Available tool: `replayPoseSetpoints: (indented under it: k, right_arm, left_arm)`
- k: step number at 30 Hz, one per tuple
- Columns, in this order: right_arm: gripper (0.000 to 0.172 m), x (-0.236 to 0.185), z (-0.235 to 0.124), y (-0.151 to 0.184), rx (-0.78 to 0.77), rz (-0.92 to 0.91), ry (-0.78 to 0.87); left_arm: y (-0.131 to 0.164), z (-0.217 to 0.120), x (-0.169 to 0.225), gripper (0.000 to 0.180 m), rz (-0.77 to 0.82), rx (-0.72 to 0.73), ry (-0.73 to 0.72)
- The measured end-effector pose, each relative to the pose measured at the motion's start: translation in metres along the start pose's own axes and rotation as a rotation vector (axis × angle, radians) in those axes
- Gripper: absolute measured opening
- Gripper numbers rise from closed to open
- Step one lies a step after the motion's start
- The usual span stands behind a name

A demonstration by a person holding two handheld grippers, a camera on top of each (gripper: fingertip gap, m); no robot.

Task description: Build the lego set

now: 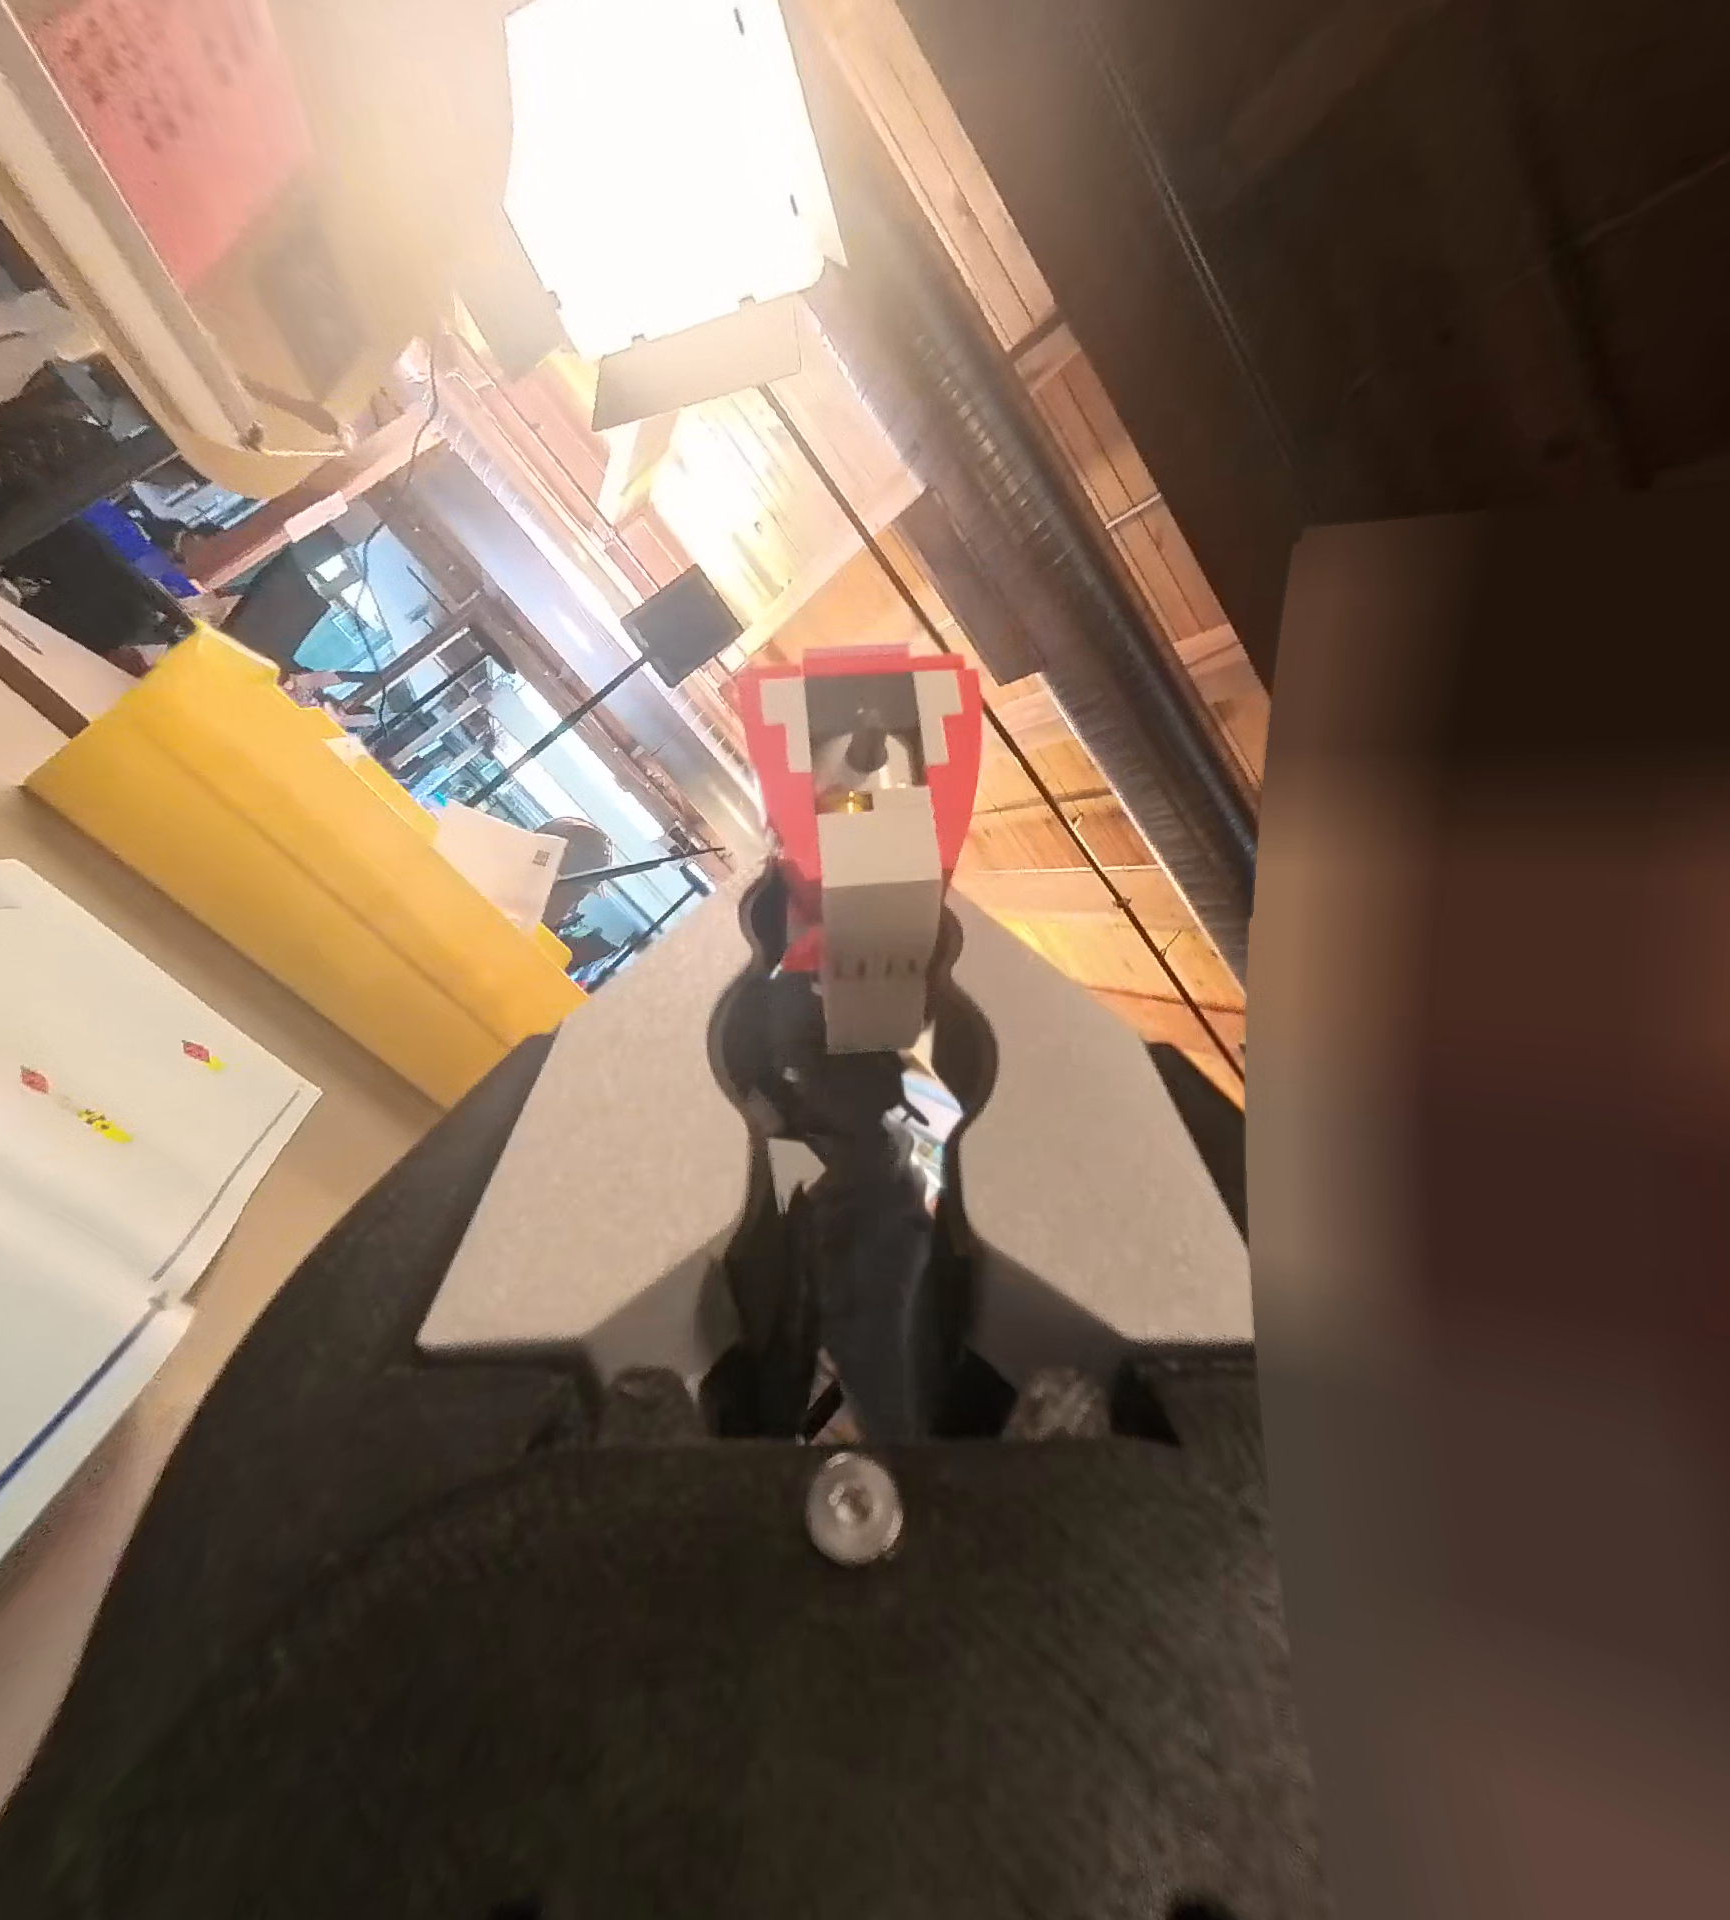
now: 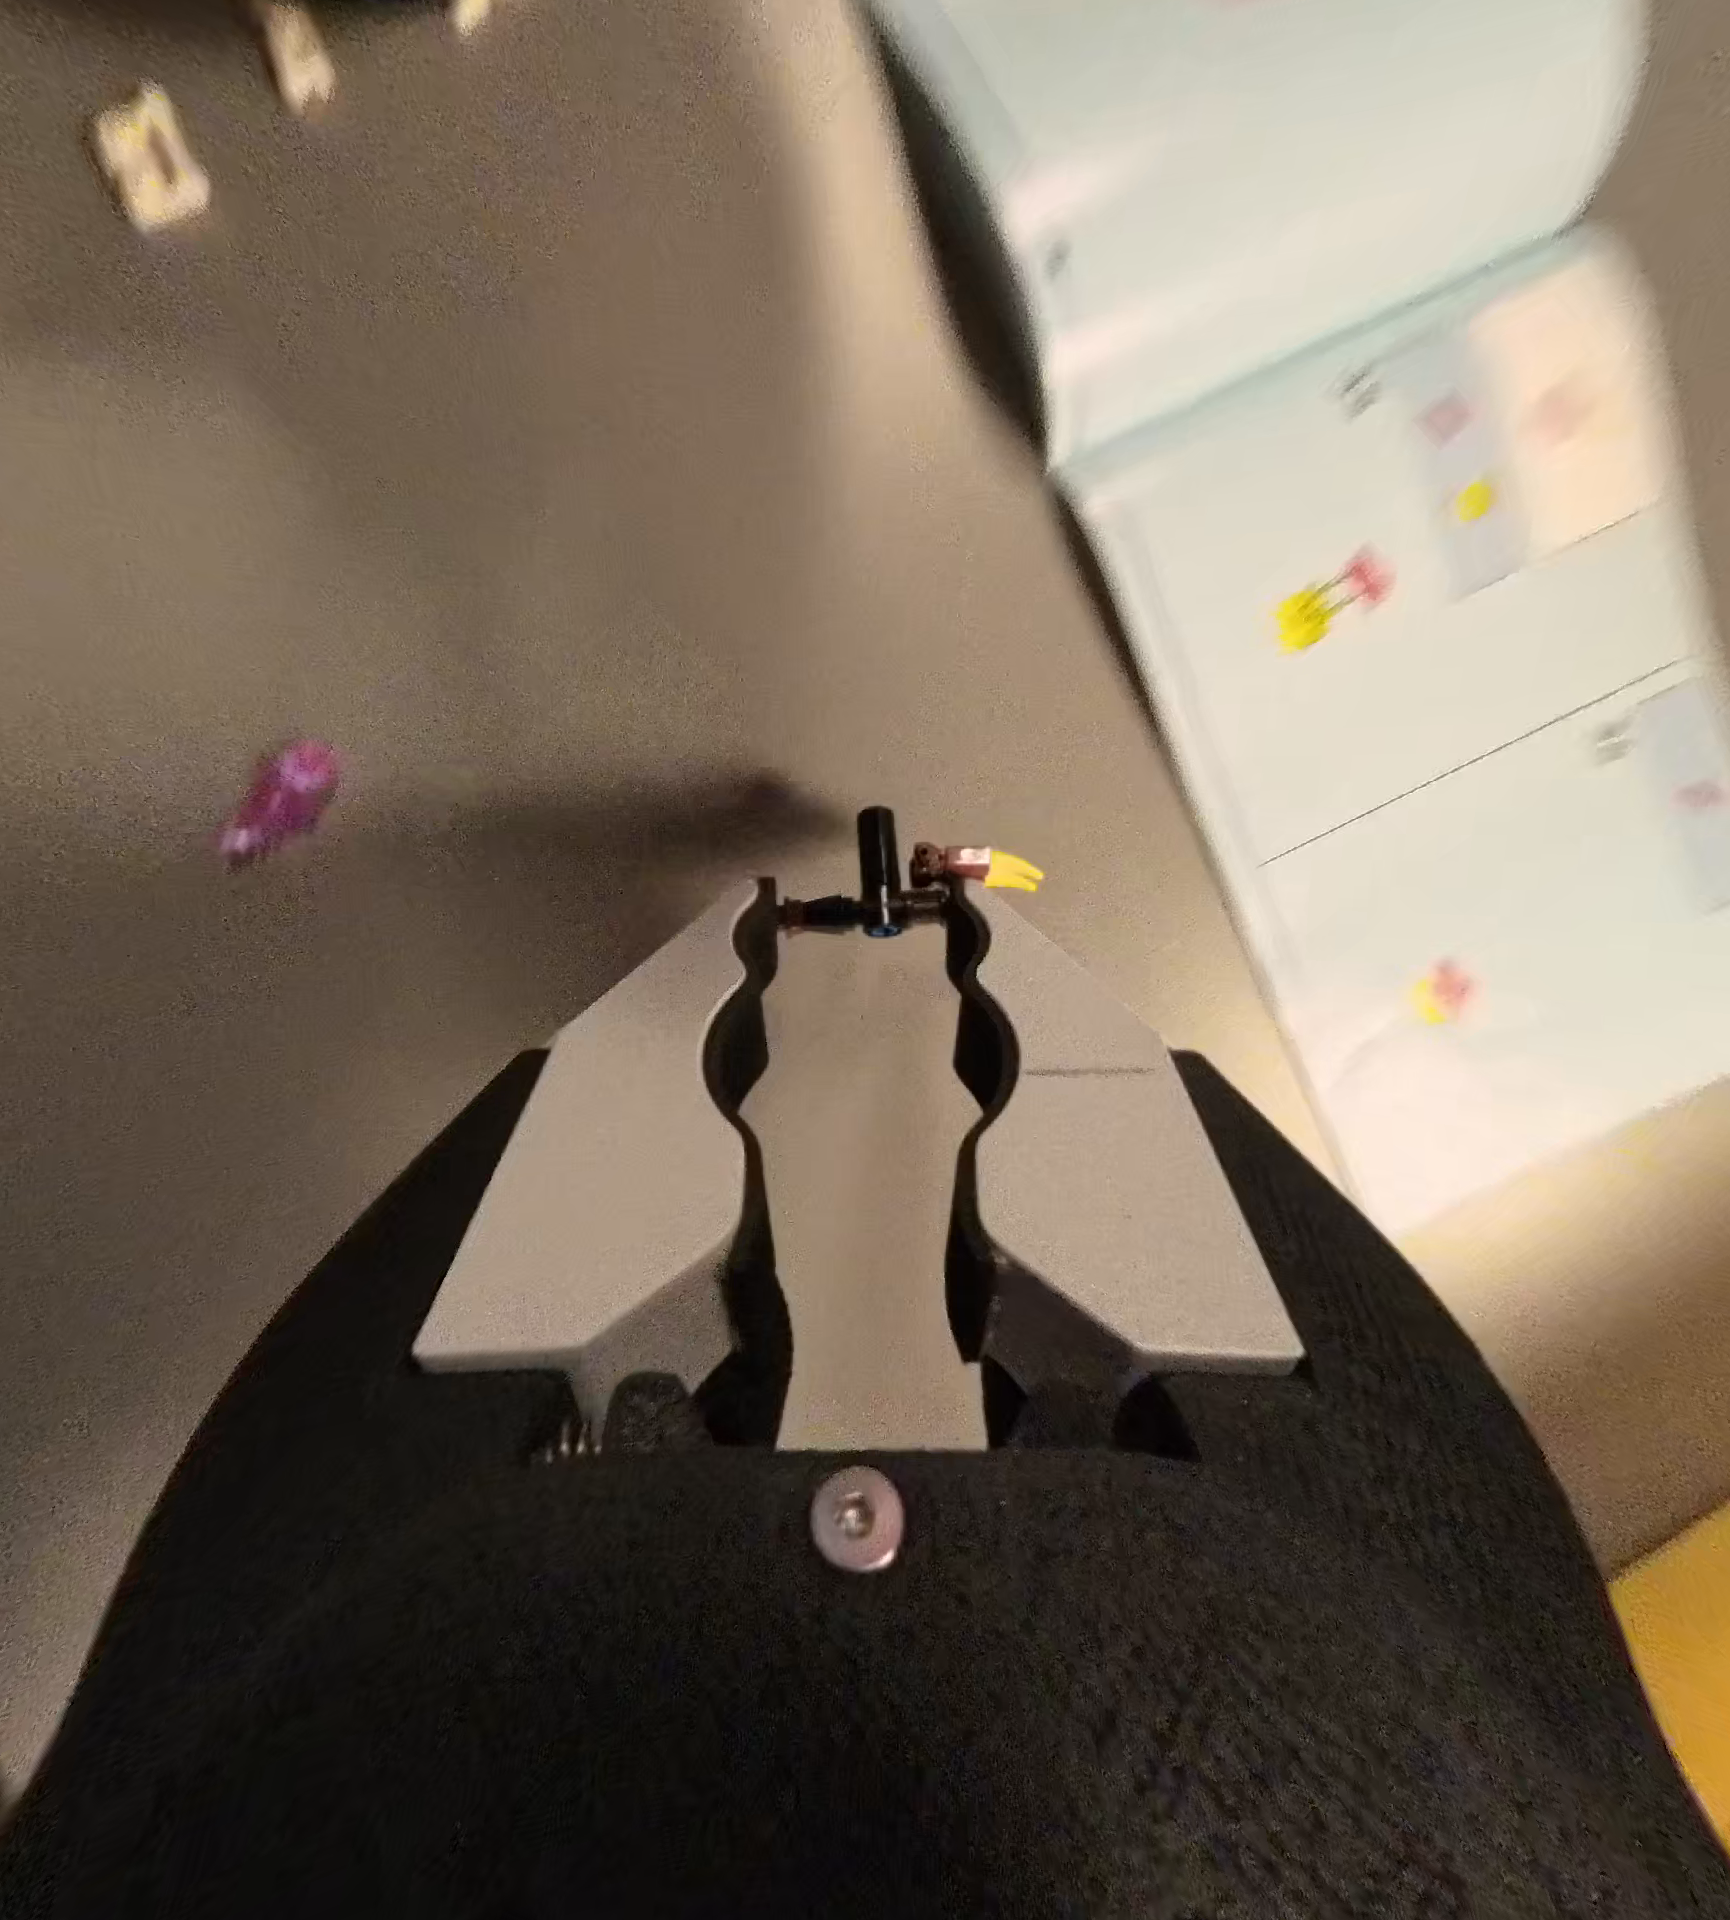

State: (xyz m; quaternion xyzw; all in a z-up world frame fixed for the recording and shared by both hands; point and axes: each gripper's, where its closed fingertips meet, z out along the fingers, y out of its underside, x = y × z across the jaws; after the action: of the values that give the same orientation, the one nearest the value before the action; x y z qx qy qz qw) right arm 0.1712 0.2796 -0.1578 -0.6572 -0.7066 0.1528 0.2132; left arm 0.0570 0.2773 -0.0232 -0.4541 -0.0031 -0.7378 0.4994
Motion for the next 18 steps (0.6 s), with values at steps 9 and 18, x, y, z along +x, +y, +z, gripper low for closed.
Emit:
replayPoseSetpoints:
  k: [9, 18]
  right_arm:
    - [0.035, -0.015, 0.014, 0.020, 0.238, 0.052, -0.126]
    - [0.051, -0.020, 0.005, 0.023, 0.414, -0.011, -0.093]
  left_arm:
    - [0.008, 0.004, -0.001, 0.023, 0.006, -0.042, -0.003]
    - [0.014, 0.006, -0.003, 0.023, -0.005, -0.071, -0.003]
